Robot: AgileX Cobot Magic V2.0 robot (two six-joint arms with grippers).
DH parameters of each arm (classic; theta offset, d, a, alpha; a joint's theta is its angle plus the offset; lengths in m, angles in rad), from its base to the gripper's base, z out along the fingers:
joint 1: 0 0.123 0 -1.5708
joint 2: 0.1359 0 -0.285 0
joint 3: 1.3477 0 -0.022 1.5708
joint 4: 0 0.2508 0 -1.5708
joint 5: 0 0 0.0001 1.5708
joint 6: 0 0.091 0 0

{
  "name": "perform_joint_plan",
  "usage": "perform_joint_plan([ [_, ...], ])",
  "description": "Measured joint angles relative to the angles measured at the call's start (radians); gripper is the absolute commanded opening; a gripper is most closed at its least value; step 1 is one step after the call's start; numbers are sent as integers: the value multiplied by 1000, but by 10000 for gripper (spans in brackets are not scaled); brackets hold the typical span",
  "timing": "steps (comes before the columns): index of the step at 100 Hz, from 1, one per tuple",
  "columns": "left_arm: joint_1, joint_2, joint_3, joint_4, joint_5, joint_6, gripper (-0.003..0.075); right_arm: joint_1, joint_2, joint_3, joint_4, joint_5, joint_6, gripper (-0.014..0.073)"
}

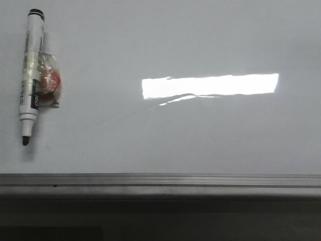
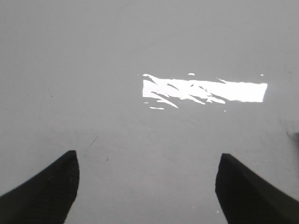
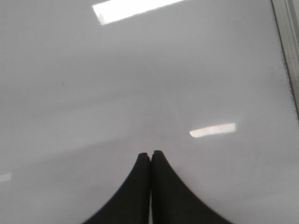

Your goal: Write number 3 on whiteboard

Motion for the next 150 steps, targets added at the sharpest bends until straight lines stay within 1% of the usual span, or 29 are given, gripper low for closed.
perform_joint_plan([
  [8, -32, 2, 2, -15, -32, 0, 537, 0, 0, 0, 0, 9, 0, -54],
  [18, -104, 21, 4, -21, -52, 0, 533, 0, 0, 0, 1, 11, 0, -54],
  [25, -176, 51, 4, -23, -62, 0, 530, 0, 0, 0, 1, 11, 0, -54],
  [35, -309, 115, 4, -25, -77, 0, 519, 0, 0, 0, 1, 14, 0, -54],
  [51, -512, 253, 4, -27, -154, 0, 494, 0, 0, 0, 1, 14, 0, -54],
  [63, -617, 359, 4, -81, -209, 0, 494, 0, 0, 0, 1, 14, 0, -54],
  [72, -668, 438, 4, -132, -256, 0, 494, 0, 0, 0, 1, 14, 0, -54],
  [82, -698, 515, 2, -170, -306, 0, 494, 0, 0, 0, 1, 14, 0, -54],
  [95, -704, 601, 0, -201, -344, 0, 494, 0, 0, 0, 1, 14, 0, -54],
  [111, -706, 668, -9, -209, -390, 0, 494, 0, 0, 0, 1, 14, 0, -54],
  [137, -709, 775, -64, -209, -425, 0, 491, 0, 0, 0, 1, 8, 0, -54],
  [144, -713, 802, -77, -207, -437, 0, 463, 0, 0, 0, 1, 8, 0, -54],
  [150, -714, 819, -84, -225, -446, 0, 395, 0, 0, 0, 1, 8, 0, -54],
])
